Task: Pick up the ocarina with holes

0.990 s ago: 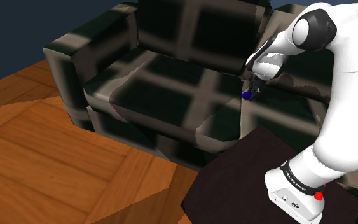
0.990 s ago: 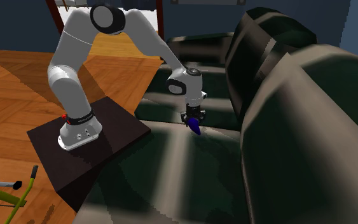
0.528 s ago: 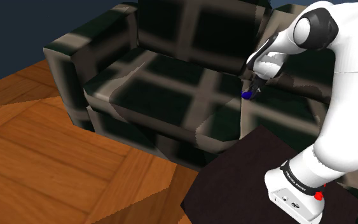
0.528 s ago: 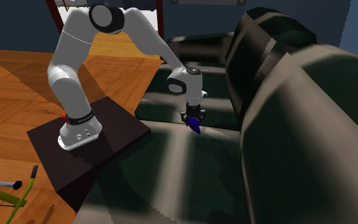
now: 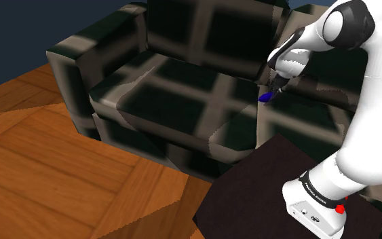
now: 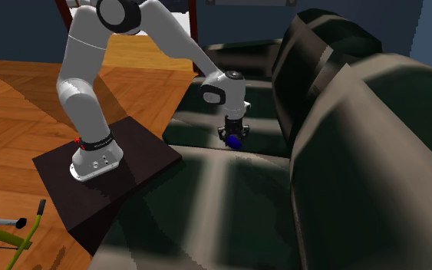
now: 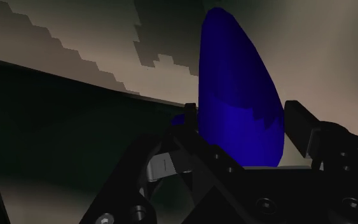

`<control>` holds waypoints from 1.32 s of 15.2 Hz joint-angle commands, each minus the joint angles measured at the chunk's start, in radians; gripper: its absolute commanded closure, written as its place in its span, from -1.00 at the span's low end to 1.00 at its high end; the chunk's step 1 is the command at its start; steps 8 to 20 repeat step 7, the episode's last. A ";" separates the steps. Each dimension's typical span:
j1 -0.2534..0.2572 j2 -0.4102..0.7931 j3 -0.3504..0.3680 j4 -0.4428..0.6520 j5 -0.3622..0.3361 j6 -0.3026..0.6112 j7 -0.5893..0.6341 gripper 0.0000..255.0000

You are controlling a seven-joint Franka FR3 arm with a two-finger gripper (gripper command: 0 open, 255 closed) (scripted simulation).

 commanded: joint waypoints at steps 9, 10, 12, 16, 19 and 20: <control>0.036 -0.064 -0.046 -0.007 -0.056 -0.050 0.038 1.00; 0.036 -0.064 -0.046 -0.007 -0.056 -0.050 0.038 1.00; 0.036 -0.064 -0.046 -0.007 -0.056 -0.050 0.038 1.00; 0.036 -0.064 -0.046 -0.007 -0.056 -0.050 0.038 1.00; 0.036 -0.064 -0.046 -0.007 -0.056 -0.050 0.038 1.00; 0.036 -0.064 -0.046 -0.007 -0.056 -0.050 0.038 1.00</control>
